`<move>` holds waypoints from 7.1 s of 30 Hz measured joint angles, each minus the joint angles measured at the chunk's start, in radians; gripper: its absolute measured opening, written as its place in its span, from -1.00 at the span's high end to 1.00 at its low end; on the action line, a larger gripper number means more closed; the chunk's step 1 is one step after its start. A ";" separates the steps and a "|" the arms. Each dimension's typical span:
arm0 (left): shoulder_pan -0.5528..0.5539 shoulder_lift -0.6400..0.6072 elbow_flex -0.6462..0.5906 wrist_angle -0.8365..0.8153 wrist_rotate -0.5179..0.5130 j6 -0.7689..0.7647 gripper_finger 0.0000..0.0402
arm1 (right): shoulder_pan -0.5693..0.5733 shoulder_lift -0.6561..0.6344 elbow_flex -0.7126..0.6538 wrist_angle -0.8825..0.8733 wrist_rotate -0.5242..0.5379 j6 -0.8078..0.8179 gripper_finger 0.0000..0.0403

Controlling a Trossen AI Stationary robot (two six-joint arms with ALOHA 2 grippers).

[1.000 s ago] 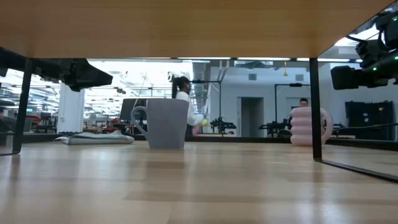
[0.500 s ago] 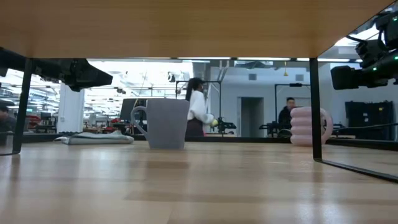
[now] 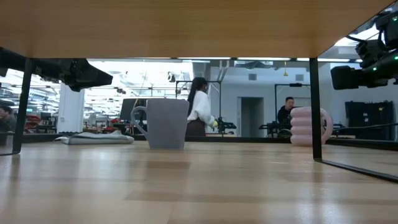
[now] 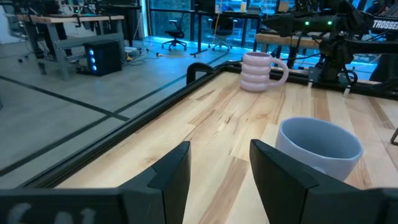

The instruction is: Stack small to large cups/mugs on shelf

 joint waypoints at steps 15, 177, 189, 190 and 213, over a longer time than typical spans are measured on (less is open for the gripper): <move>0.000 0.000 0.000 0.000 0.000 0.000 0.22 | 0.000 0.000 0.000 0.000 0.000 0.000 0.04; 0.000 0.000 0.000 -0.001 0.000 0.000 0.22 | 0.000 0.000 0.000 0.000 0.000 0.000 0.04; 0.000 0.000 0.000 -0.002 0.000 0.000 0.22 | 0.001 0.000 -0.001 0.009 0.000 0.000 0.04; 0.000 0.000 0.000 -0.002 0.000 0.000 0.22 | 0.001 0.000 -0.001 0.010 0.000 0.000 0.04; 0.000 0.000 0.000 -0.001 -0.041 0.000 0.22 | 0.003 0.003 0.216 -0.012 -0.484 0.119 0.04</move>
